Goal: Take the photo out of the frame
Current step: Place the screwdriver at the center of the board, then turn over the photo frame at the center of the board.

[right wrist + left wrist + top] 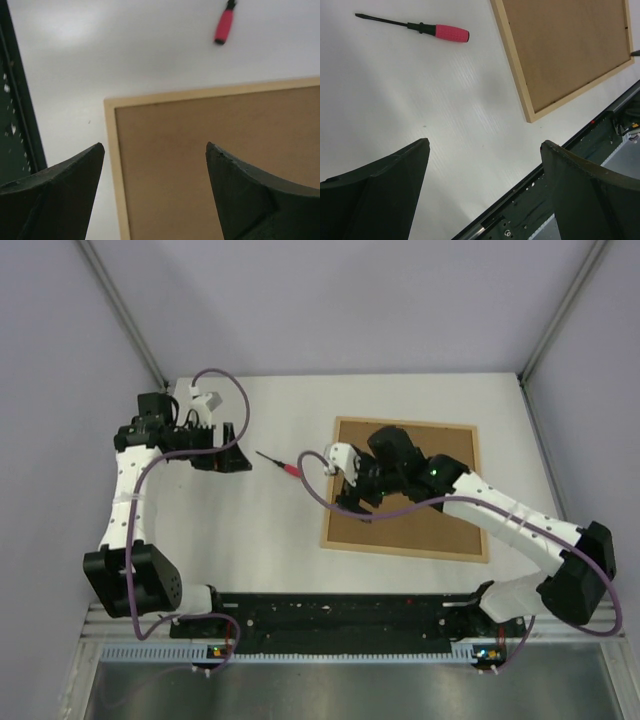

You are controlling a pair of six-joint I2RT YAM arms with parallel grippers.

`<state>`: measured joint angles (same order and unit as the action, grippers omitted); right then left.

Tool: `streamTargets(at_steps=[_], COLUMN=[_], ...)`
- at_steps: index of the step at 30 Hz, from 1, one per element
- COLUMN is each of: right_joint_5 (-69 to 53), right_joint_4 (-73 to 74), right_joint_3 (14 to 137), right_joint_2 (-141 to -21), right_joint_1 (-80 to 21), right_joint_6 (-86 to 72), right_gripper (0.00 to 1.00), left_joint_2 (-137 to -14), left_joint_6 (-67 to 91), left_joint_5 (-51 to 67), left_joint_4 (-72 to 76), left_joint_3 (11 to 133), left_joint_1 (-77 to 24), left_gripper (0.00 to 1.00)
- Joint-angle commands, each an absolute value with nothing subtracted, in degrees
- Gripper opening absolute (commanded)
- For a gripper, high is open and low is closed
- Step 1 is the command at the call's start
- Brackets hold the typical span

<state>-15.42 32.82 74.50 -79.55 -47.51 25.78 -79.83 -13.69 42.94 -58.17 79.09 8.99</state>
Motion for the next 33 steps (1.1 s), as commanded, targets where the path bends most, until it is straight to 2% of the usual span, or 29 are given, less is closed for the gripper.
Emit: streamTargets(at_steps=[1, 7, 14, 18, 23, 28, 33], right_joint_5=[-21.8, -18.1, -14.9, -15.4, -13.4, -14.5, -16.7], right_joint_4=[34.4, 33.4, 26.8, 24.7, 23.2, 23.7, 25.7], right_joint_3=[60.4, 52.8, 47.4, 46.1, 45.9, 46.4, 47.7], right_joint_2=[-74.3, -74.7, -79.8, -82.4, -86.1, -89.2, -91.8], right_joint_1=[-48.6, -50.4, -51.1, -51.1, -51.0, -51.0, -51.1], right_joint_6=[29.8, 31.3, 30.4, 30.0, 30.1, 30.4, 29.8], right_gripper=[0.82, 0.76, 0.69, 0.66, 0.64, 0.55, 0.36], left_joint_2=[-79.2, -79.4, -76.0, -77.1, -68.0, -64.7, -67.1], left_joint_6=[-13.5, -14.7, -16.3, -17.7, -19.9, -9.7, -25.1], left_joint_5=[45.8, 47.8, 45.8, 47.1, 43.7, 39.2, 52.0], left_joint_4=[-53.1, -49.4, -33.9, -33.3, -16.2, -4.3, -12.3], left_joint_3=[75.9, 74.8, 67.9, 70.0, 62.3, 57.0, 57.9], left_joint_1=[9.2, 9.2, 9.2, 9.3, 8.1, 8.3, 8.1], left_gripper=[0.98, 0.99, 0.99, 0.99, 0.99, 0.99, 0.98])
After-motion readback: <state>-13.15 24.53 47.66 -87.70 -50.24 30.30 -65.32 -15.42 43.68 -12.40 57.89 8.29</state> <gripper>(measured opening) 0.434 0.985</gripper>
